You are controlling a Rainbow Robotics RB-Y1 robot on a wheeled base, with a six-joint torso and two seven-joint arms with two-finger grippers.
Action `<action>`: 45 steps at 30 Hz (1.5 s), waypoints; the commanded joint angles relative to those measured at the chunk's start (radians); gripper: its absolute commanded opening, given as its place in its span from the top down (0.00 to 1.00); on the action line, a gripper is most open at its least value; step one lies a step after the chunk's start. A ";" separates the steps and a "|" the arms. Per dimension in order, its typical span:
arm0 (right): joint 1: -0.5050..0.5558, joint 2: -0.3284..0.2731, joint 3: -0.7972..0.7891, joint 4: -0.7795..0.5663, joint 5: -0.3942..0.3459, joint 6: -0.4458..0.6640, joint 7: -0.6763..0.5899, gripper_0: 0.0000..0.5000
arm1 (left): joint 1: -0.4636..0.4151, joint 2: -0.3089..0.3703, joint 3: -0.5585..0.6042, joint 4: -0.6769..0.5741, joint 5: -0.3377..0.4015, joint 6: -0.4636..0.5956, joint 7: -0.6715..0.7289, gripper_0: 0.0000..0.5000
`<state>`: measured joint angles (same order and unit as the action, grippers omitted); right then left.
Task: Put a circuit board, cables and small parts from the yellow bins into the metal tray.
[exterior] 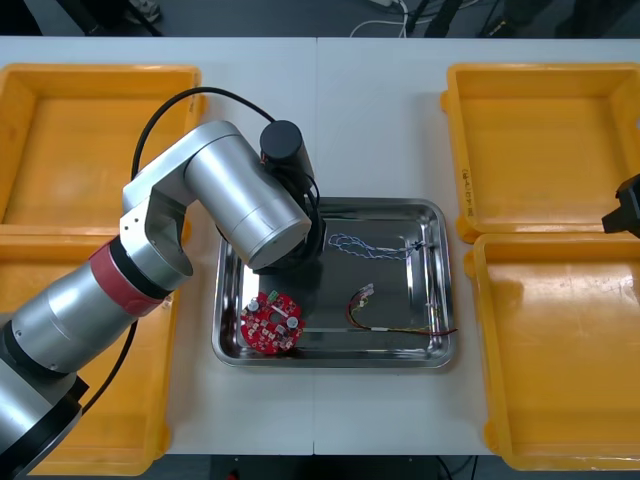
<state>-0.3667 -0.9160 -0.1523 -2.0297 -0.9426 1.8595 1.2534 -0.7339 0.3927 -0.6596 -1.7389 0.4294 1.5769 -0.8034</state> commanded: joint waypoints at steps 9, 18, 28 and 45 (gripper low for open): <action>0.080 -0.050 -0.081 -0.012 0.013 -0.086 -0.012 0.00 | -0.036 -0.024 -0.020 0.048 -0.011 -0.063 0.076 1.00; 0.080 -0.050 -0.081 0.049 0.011 -0.120 0.003 0.00 | -0.036 -0.024 -0.023 0.053 -0.012 -0.075 0.081 0.58; 0.080 -0.050 -0.082 0.089 0.027 -0.125 0.011 0.00 | -0.036 -0.024 -0.031 0.053 -0.023 -0.086 0.089 0.00; 0.132 -0.050 -0.081 0.123 -0.005 -0.138 0.018 0.00 | -0.036 0.026 0.045 -0.073 0.035 0.043 0.096 0.00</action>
<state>-0.2615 -0.9204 -0.2012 -1.9023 -0.9320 1.7311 1.2542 -0.7339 0.3959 -0.6668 -1.7358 0.4362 1.5832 -0.7803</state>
